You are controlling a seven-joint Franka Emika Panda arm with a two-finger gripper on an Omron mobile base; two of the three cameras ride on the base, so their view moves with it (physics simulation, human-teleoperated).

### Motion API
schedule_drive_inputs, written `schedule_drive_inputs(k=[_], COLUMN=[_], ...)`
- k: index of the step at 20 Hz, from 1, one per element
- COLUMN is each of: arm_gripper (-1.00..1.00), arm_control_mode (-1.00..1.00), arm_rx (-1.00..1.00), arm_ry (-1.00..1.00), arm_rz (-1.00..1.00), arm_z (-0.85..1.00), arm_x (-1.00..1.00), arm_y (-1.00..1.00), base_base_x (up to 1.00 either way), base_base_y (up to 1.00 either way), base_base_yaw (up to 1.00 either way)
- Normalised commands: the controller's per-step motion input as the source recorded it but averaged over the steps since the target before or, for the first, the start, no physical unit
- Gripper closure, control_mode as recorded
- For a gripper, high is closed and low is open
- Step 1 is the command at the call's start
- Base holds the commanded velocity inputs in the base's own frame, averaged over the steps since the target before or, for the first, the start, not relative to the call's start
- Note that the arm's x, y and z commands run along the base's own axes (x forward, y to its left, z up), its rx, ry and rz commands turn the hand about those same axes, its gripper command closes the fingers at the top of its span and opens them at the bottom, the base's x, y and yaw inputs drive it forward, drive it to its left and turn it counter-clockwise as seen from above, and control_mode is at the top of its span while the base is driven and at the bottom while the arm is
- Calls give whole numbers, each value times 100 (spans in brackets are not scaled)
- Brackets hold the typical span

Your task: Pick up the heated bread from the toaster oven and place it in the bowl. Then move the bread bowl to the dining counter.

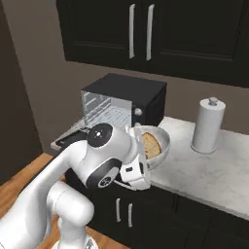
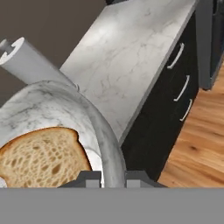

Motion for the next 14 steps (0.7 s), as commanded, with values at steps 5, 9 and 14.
schedule_drive_inputs(k=[5, 9, 14], arm_gripper=[100, 100, 100], arm_control_mode=[100, 100, 100], arm_rx=[0, 0, 0], arm_ry=[0, 0, 0], arm_rz=[0, 0, 0], arm_z=[0, 0, 0], arm_x=[0, 0, 0], arm_y=[0, 0, 0], base_base_x=[-50, -6, 0], base_base_y=[-8, -5, -1], base_base_yaw=[98, 100, 100])
